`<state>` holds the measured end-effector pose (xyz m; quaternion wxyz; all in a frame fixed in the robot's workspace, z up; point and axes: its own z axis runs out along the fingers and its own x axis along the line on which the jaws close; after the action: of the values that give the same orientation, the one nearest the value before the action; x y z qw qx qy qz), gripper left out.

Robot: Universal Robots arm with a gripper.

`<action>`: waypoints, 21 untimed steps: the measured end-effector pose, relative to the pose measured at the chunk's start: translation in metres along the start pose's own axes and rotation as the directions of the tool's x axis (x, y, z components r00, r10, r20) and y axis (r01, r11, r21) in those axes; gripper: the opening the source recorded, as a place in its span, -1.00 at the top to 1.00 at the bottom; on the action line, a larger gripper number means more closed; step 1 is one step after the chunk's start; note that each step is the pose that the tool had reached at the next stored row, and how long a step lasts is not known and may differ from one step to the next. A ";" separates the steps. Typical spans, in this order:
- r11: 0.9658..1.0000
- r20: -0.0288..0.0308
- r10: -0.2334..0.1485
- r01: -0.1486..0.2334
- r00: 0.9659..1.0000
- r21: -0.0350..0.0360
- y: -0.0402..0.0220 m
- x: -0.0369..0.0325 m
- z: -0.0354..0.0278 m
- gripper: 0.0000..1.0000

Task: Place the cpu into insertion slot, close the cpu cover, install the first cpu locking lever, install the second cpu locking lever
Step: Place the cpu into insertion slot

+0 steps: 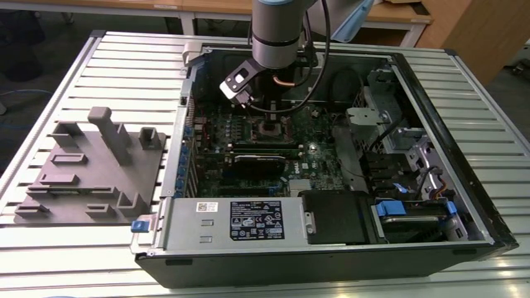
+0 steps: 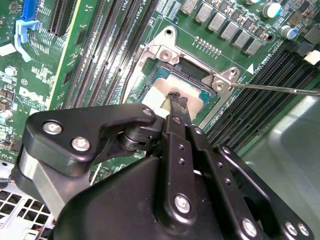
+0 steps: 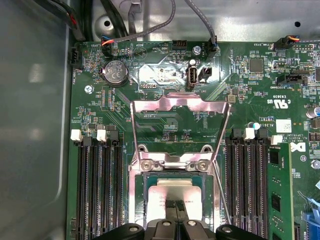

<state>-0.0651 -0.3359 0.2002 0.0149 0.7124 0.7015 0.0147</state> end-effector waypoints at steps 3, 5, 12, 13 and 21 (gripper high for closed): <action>1.000 0.000 0.000 0.000 1.000 0.000 0.0000 0.0000 0.0003 0.80; 1.000 0.000 0.000 0.000 1.000 0.000 0.0000 0.0000 0.0003 0.80; 1.000 0.000 0.000 0.000 1.000 0.000 -0.0001 -0.0001 0.0008 0.80; 1.000 0.000 0.000 0.000 1.000 0.000 -0.0001 -0.0001 0.0008 0.80; 1.000 0.000 0.000 0.000 1.000 0.000 -0.0001 -0.0001 0.0014 0.80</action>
<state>-0.0652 -0.3359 0.1988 0.0148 0.7124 0.7015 0.0147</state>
